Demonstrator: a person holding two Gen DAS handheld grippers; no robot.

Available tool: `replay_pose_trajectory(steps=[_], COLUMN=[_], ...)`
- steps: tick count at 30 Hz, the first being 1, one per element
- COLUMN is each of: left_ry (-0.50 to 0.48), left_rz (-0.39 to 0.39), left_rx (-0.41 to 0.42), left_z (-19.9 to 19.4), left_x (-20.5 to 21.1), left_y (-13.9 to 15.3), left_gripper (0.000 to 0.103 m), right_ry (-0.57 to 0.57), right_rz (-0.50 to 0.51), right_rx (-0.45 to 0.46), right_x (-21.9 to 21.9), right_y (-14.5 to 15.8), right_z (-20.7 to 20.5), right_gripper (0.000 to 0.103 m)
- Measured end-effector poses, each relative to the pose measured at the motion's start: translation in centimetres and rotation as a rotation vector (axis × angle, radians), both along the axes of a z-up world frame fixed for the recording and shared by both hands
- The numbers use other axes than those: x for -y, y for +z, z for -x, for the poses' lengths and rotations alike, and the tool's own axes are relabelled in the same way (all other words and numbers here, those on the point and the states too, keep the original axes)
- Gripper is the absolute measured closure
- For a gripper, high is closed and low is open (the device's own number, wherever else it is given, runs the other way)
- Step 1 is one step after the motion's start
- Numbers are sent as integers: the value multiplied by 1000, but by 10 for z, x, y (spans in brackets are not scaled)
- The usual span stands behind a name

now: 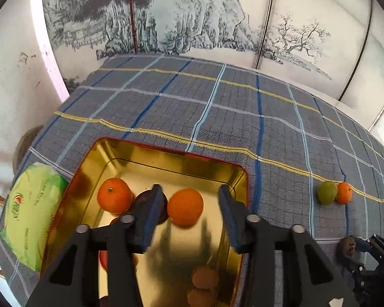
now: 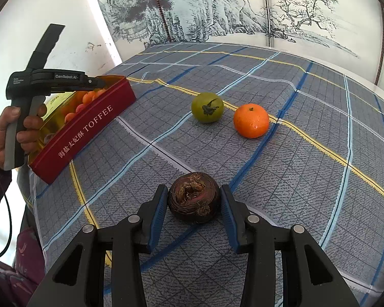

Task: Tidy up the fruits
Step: 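Lower the mandarin into the tin and open the left gripper, then withdraw the open left gripper from the tin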

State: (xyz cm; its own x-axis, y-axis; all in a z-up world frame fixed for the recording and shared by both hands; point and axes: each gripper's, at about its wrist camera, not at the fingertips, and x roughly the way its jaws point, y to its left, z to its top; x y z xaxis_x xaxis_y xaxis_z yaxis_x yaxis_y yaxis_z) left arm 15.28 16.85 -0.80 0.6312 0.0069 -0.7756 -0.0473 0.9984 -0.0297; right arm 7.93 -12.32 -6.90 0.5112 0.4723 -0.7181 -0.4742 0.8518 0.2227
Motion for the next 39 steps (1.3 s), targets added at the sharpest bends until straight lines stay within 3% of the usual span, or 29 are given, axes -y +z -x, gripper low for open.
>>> replay_pose_trajectory(steps=[4, 8, 10, 15, 27, 39], left_ry=[17, 34, 42, 50, 40, 80], left_rz=[28, 29, 3, -93, -115, -192], left_rx=[79, 167, 196, 250, 291, 333], left_z=[33, 75, 94, 128, 160, 187], left_x=[2, 6, 10, 22, 32, 29], left_y=[14, 26, 28, 35, 43, 42], left_gripper=[35, 27, 18, 18, 14, 7], right_ry=[0, 0, 0, 0, -1, -3], right_rz=[0, 1, 1, 1, 22, 82], right_rx=[0, 0, 1, 0, 8, 30], right_x=[0, 1, 0, 1, -2, -8], right_y=[0, 0, 0, 1, 0, 1], right_z=[0, 0, 0, 0, 1, 2], right_gripper=[61, 61, 61, 61, 61, 61])
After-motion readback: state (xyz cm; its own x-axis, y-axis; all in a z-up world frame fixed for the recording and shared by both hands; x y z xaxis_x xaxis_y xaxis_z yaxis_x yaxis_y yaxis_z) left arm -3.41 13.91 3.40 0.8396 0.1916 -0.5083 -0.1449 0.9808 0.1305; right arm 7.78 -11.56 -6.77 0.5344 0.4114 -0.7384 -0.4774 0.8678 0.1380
